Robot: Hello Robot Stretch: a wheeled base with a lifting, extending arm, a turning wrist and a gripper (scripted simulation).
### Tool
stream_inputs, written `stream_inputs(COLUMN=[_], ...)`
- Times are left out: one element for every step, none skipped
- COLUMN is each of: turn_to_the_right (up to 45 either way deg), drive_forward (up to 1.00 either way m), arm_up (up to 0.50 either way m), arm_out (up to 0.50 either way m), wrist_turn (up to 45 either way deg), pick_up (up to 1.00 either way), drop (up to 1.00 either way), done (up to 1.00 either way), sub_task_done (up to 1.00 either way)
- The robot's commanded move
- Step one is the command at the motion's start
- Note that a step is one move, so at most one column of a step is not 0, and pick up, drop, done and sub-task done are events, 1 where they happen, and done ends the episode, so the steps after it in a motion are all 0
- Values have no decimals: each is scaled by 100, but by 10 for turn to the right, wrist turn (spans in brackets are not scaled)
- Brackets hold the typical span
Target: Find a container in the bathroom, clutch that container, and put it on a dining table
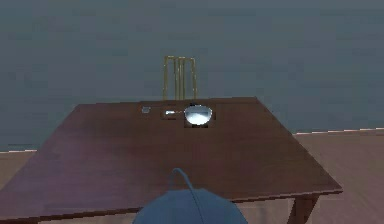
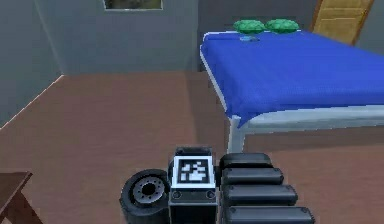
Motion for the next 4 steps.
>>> stream_inputs(turn_to_the_right=[-30,-240,0,450], drive_forward=[0,0,25,0], arm_up=[0,0,0,0], arm_out=[0,0,0,0], wrist_turn=[0,0,0,0], pick_up=[0,0,0,0], drop=[0,0,0,0], done=[0,0,0,0], sub_task_done=[0,0,0,0])
